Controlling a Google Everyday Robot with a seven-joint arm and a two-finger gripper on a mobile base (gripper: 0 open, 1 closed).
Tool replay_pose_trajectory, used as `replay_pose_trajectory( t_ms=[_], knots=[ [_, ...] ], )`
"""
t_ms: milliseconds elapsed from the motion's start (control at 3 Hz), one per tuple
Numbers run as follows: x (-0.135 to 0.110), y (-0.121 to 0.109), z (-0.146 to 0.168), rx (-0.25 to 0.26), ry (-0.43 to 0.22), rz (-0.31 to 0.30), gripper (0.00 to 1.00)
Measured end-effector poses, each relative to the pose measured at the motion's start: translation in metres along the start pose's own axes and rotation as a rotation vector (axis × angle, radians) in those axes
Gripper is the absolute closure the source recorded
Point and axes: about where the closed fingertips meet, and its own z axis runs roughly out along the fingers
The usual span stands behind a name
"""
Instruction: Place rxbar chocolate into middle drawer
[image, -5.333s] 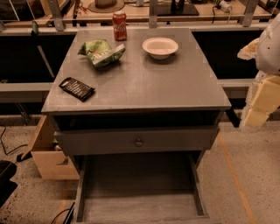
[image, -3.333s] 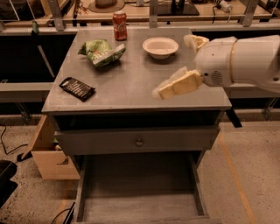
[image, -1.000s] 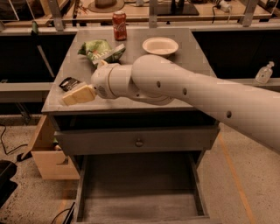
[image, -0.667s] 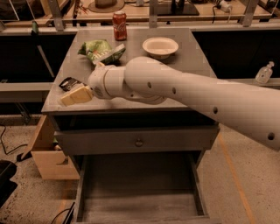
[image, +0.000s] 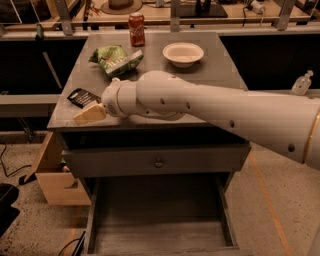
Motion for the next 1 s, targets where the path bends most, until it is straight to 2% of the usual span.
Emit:
replay_pose_trajectory(
  t_ms=[333,667,1000],
  knots=[
    [0.0097,0.0031,0.0103,-0.008,0.010,0.012,0.13],
    [0.0159,0.0074,0.0177,-0.014,0.006,0.021,0.32],
    [0.0133,0.0072,0.0166,-0.014,0.006,0.021,0.56]
  ],
)
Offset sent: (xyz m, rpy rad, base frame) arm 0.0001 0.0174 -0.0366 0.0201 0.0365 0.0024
